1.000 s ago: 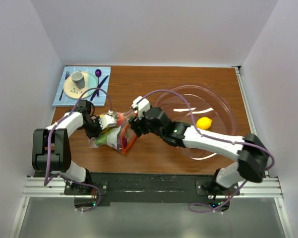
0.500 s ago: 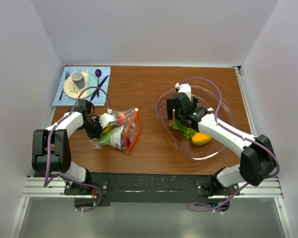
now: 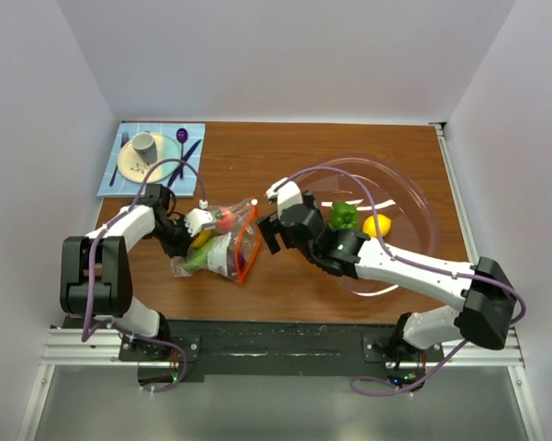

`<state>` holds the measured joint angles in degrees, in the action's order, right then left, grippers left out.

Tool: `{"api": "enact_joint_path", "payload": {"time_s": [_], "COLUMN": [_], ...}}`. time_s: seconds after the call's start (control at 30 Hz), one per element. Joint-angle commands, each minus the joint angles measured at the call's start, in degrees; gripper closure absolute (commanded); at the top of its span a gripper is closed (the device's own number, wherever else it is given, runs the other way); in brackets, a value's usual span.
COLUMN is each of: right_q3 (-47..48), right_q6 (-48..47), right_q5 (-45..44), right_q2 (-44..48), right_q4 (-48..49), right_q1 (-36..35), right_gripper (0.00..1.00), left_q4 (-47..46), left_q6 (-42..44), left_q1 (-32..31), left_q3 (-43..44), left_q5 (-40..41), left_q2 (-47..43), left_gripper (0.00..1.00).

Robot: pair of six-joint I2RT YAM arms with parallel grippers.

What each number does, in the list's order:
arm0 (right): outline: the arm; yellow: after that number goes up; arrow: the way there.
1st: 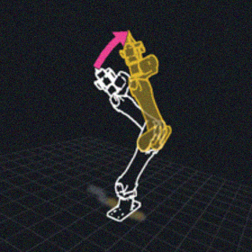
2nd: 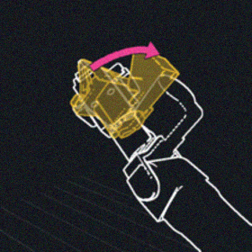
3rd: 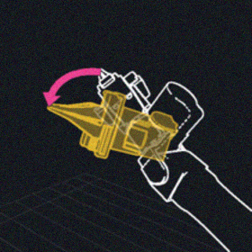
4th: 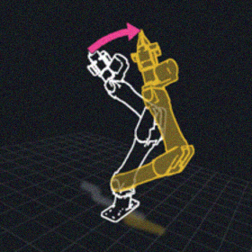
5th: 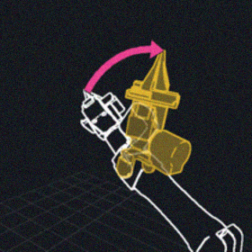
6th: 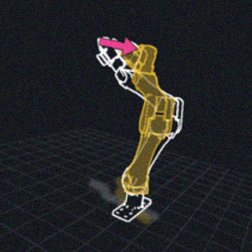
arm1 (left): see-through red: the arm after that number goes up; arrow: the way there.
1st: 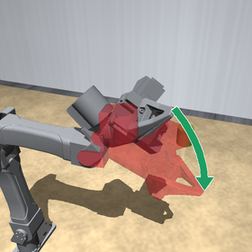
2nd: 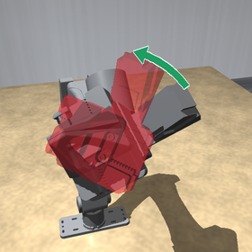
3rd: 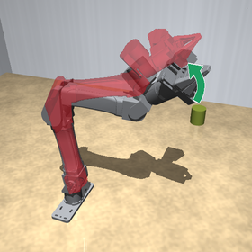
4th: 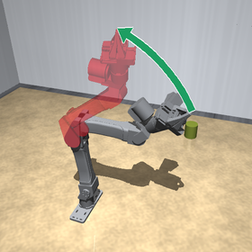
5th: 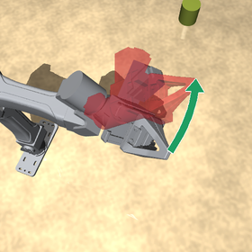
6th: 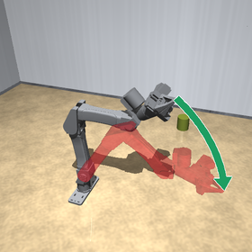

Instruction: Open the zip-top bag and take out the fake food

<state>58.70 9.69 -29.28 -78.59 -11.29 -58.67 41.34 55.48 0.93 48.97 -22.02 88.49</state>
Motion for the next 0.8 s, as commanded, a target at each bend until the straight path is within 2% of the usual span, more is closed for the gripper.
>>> {"api": "enact_joint_path", "payload": {"time_s": [0.0,0.27,0.57,0.77], "right_q3": [-2.3,3.3,5.6,7.6], "right_q6": [-5.8,-7.8,-4.6,-2.1], "right_q5": [4.5,9.5,18.2,17.9], "right_q2": [-4.5,-17.9,-23.1,-27.4], "right_q4": [10.6,13.6,19.9,21.0], "right_q1": [-2.1,-4.0,-5.0,-5.0], "right_gripper": [0.02,0.05,0.02,0.01], "left_q4": [-1.3,-0.3,0.2,0.6], "left_q6": [-0.4,-0.9,-2.9,-3.5], "left_q1": [-0.4,-0.4,-3.1,-4.7], "left_q3": [2.4,5.3,6.1,5.5], "left_q5": [1.0,0.6,-0.1,-0.2], "left_q2": [2.1,3.7,4.4,3.1], "left_gripper": [1.0,1.0,1.0,1.0]}}
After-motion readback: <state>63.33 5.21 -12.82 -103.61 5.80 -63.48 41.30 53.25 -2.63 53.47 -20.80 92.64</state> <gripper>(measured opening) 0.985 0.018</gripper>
